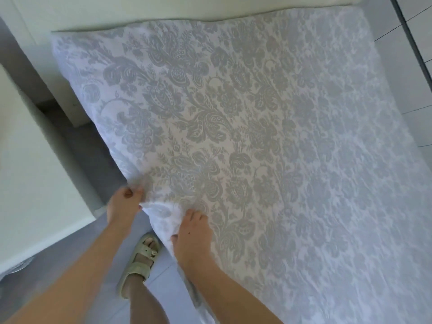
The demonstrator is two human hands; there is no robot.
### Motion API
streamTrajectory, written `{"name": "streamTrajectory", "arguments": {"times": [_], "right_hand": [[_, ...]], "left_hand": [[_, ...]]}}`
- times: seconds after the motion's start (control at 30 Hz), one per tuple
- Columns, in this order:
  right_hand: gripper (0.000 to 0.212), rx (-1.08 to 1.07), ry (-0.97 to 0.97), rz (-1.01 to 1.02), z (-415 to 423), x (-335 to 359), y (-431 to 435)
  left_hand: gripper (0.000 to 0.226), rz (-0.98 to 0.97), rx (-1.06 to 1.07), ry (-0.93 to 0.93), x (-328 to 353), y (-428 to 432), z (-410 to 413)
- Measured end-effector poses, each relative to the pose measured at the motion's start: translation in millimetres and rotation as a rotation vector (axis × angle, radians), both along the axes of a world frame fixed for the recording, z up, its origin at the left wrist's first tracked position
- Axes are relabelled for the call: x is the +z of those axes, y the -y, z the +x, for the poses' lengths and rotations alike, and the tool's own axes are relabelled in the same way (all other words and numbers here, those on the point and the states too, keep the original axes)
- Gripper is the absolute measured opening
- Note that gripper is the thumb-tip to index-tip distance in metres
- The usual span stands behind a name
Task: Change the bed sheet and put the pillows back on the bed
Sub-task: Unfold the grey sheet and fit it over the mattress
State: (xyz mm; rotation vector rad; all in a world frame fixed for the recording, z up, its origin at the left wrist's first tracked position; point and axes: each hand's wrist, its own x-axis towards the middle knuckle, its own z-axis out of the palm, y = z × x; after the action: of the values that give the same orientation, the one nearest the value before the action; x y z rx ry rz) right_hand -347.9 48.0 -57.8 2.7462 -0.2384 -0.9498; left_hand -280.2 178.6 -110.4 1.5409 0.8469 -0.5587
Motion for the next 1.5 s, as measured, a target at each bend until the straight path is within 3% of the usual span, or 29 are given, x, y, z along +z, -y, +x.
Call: {"name": "streamTrajectory", "arguments": {"times": [0.1, 0.27, 0.37, 0.43, 0.57, 0.7, 0.77, 0.87, 0.97, 1.03, 1.2, 1.27, 1.33, 1.43, 1.5], "right_hand": [[0.044, -0.027, -0.071, -0.026, -19.2, -0.2, -0.4], [0.04, -0.058, -0.171, 0.02, -33.9, 0.2, -5.0], [0.018, -0.114, -0.124, 0.137, -31.2, 3.9, -6.8], [0.029, -0.023, -0.062, 0.134, -27.0, 8.1, -10.8], [0.017, 0.008, -0.135, 0.109, -24.6, 14.7, -26.2], [0.028, 0.064, -0.167, 0.072, -26.9, 7.0, -22.7], [0.031, -0.007, -0.129, 0.088, -26.3, 2.0, -15.3], [0.012, -0.121, 0.028, 0.147, -33.7, 2.7, -5.5], [0.027, -0.156, 0.153, 0.126, -64.7, 12.3, 8.4], [0.042, -0.2, 0.095, 0.024, -99.4, 12.9, 21.7], [0.064, -0.34, -0.114, -0.16, -185.1, -2.8, 49.7], [0.043, -0.351, -0.126, -0.196, -201.4, -9.6, 53.8], [0.006, -0.36, -0.141, -0.194, -207.2, -7.9, 55.2], [0.039, -0.327, -0.176, -0.142, -206.1, -11.2, 62.3], [0.044, -0.24, -0.149, -0.081, -203.9, -14.2, 66.5]], "left_hand": [[0.026, 0.018, -0.064, 0.042, -7.7, -3.9, -15.7], [0.026, 0.21, -0.21, 0.207, -20.5, -8.5, -16.2], [0.026, 0.267, -0.231, 0.286, -26.8, -16.9, -19.4], [0.027, 0.269, -0.228, 0.324, -29.2, -24.7, -21.2], [0.029, 0.274, -0.204, 0.326, -34.9, -35.6, -24.9], [0.026, 0.225, -0.164, 0.259, -42.9, -32.4, -25.9], [0.025, 0.061, -0.122, 0.18, -47.1, -27.5, -21.6], [0.034, -0.232, -0.13, 0.062, -40.0, -18.6, -22.2], [0.031, -0.375, -0.204, -0.017, -20.5, 1.8, -41.3], [0.026, -0.412, -0.277, -0.067, -11.1, 16.0, -62.0], [0.021, -0.422, -0.401, -0.137, -14.0, 46.6, -107.3], [0.018, -0.39, -0.415, -0.126, -22.1, 56.6, -118.0], [0.024, -0.33, -0.428, -0.099, -33.4, 63.3, -129.0], [0.036, -0.249, -0.464, -0.017, -47.2, 70.8, -147.9], [0.039, -0.202, -0.451, 0.066, -41.7, 69.5, -157.4]]}}
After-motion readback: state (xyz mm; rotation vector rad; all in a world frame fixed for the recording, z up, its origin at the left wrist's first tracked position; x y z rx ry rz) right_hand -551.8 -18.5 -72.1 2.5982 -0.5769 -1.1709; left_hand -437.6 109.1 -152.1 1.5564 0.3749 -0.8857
